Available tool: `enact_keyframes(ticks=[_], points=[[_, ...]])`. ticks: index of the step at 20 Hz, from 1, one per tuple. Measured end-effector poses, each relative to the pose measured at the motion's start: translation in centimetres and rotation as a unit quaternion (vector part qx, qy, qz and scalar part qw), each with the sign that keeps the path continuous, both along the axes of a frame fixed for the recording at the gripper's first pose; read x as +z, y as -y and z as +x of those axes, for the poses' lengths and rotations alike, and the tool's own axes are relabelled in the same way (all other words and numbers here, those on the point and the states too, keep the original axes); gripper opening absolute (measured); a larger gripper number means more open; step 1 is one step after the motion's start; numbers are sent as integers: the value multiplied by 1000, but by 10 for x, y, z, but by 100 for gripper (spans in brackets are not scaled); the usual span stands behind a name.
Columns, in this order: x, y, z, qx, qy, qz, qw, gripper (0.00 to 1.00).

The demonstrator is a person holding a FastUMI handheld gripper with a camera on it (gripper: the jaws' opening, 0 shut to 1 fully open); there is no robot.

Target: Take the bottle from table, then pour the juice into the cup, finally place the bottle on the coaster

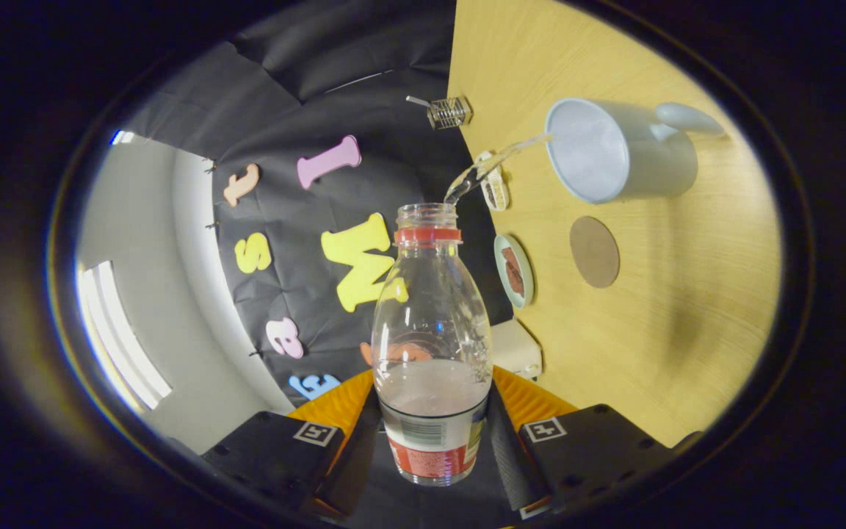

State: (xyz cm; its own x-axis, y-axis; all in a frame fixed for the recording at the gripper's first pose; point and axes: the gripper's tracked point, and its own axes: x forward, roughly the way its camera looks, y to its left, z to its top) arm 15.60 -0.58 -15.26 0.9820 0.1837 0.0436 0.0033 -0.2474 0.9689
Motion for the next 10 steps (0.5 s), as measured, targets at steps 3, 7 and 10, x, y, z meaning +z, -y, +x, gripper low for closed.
enact_keyframes(ticks=[3,7,10], points=[[3,-1,0,3,0,7,1000,77],[12,-4,-1,4,9,20,1000,77],[20,-7,-1,6,14,24,1000,77]])
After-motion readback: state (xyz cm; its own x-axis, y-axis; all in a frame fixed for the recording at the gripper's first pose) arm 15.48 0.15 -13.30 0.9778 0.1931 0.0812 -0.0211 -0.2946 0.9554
